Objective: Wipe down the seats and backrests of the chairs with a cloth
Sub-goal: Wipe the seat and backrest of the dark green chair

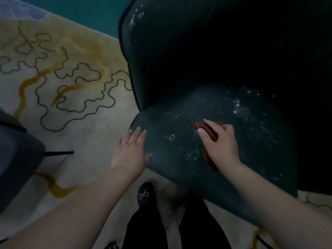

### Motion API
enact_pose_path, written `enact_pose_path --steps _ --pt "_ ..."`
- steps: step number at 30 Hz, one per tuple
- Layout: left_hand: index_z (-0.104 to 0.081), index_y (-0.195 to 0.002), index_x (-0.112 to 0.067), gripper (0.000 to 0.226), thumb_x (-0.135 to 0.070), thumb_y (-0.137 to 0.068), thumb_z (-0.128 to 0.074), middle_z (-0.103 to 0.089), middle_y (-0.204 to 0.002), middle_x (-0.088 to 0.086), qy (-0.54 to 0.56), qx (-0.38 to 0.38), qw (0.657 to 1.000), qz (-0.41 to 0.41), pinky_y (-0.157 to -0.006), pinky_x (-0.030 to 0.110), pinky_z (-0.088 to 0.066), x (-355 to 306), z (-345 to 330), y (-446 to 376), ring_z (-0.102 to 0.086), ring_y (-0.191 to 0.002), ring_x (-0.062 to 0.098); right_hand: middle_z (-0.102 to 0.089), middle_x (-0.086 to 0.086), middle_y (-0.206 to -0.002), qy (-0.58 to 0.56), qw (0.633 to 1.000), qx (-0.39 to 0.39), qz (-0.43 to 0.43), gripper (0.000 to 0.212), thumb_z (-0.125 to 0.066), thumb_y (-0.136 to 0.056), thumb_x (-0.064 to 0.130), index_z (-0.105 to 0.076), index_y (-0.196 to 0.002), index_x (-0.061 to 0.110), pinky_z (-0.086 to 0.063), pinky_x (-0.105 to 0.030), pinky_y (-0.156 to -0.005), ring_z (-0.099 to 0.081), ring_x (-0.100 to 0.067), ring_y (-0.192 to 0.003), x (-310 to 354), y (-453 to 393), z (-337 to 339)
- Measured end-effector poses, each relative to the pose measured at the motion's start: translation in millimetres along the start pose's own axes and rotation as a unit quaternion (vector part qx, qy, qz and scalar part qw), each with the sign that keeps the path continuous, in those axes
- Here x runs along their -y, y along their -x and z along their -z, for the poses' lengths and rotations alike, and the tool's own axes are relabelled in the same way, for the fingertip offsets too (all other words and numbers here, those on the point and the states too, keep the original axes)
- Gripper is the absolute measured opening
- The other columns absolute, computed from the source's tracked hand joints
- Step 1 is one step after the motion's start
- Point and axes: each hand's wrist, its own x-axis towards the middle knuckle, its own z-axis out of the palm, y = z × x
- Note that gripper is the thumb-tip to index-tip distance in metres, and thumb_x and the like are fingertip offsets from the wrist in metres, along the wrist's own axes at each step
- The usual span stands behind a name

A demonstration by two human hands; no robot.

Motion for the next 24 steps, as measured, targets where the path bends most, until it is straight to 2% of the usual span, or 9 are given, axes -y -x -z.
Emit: enact_pose_path --steps 4,6,8,12,14,17,21,24 --pt "-0.008 -0.153 -0.023 0.079 -0.050 -0.092 -0.051 -0.006 -0.161 -0.003 0.068 -0.015 0.997 0.042 -0.120 0.039 -0.013 -5 -32 -41 -0.005 -0.147 0.020 -0.039 0.011 -0.115 0.006 0.998 0.013 0.053 0.039 -0.060 -0.087 0.052 -0.048 -0.124 0.052 -0.045 -0.020 -0.082 -0.051 -0.001 -0.092 -12 -45 -31" --pt "-0.009 -0.153 -0.024 0.075 -0.048 -0.094 -0.049 -0.006 -0.161 -0.003 0.091 -0.033 0.994 0.050 -0.119 0.040 -0.015 -8 -46 -62 -0.005 -0.147 0.021 -0.041 0.012 -0.116 0.018 0.994 0.018 0.102 0.038 -0.064 -0.085 0.049 -0.050 -0.121 0.051 -0.038 -0.011 -0.079 -0.051 0.000 -0.092 -15 -67 -45" --pt "-0.012 -0.153 -0.024 0.073 -0.047 -0.094 -0.048 -0.008 -0.161 -0.002 0.111 -0.053 0.991 0.053 -0.119 0.041 -0.015 -12 -56 -81 -0.006 -0.147 0.021 -0.043 0.014 -0.116 0.028 0.988 0.031 0.149 0.039 -0.065 -0.084 0.049 -0.052 -0.121 0.048 -0.036 -0.010 -0.081 -0.049 -0.002 -0.096 -14 -91 -60" --pt "-0.013 -0.153 -0.027 0.070 -0.049 -0.095 -0.045 -0.007 -0.161 -0.004 0.119 -0.076 0.989 0.043 -0.119 0.042 -0.016 -16 -81 -99 -0.007 -0.147 0.021 -0.044 0.005 -0.128 0.100 0.960 0.032 0.258 0.044 -0.060 -0.089 0.049 -0.053 -0.132 0.040 -0.035 -0.023 -0.097 -0.044 -0.015 -0.115 -3 -137 -91" --pt "-0.010 -0.153 -0.028 0.069 -0.049 -0.096 -0.042 -0.003 -0.161 -0.004 0.119 -0.092 0.988 0.035 -0.119 0.041 -0.014 -17 -95 -98 -0.005 -0.147 0.020 -0.046 -0.002 -0.131 0.160 0.945 0.023 0.284 0.047 -0.057 -0.091 0.048 -0.053 -0.135 0.034 -0.039 -0.033 -0.098 -0.041 -0.024 -0.118 0 -151 -106" --pt "-0.012 -0.153 -0.028 0.067 -0.049 -0.095 -0.038 -0.005 -0.161 -0.004 0.133 -0.123 0.983 0.029 -0.119 0.040 -0.010 -16 -105 -95 -0.005 -0.147 0.020 -0.051 -0.006 -0.127 0.228 0.923 0.000 0.310 0.044 -0.057 -0.091 0.048 -0.057 -0.133 0.032 -0.045 -0.042 -0.086 -0.045 -0.030 -0.107 -1 -142 -122" --pt "-0.021 -0.152 -0.024 0.063 -0.043 -0.096 -0.044 -0.012 -0.161 0.000 0.150 -0.129 0.980 0.022 -0.120 0.041 -0.014 -14 -106 -93 -0.009 -0.148 0.021 -0.058 -0.011 -0.118 0.270 0.869 0.042 0.413 0.039 -0.063 -0.087 0.041 -0.066 -0.123 0.029 -0.048 -0.043 -0.074 -0.050 -0.036 -0.095 -22 -123 -111" --pt "-0.028 -0.150 -0.020 0.060 -0.033 -0.096 -0.050 -0.018 -0.159 0.003 0.161 -0.136 0.977 0.029 -0.119 0.038 -0.015 -13 -104 -92 -0.015 -0.147 0.024 -0.056 -0.015 -0.118 0.263 0.887 0.015 0.380 0.038 -0.061 -0.089 0.042 -0.066 -0.124 0.028 -0.047 -0.045 -0.077 -0.049 -0.038 -0.098 -17 -145 -103"
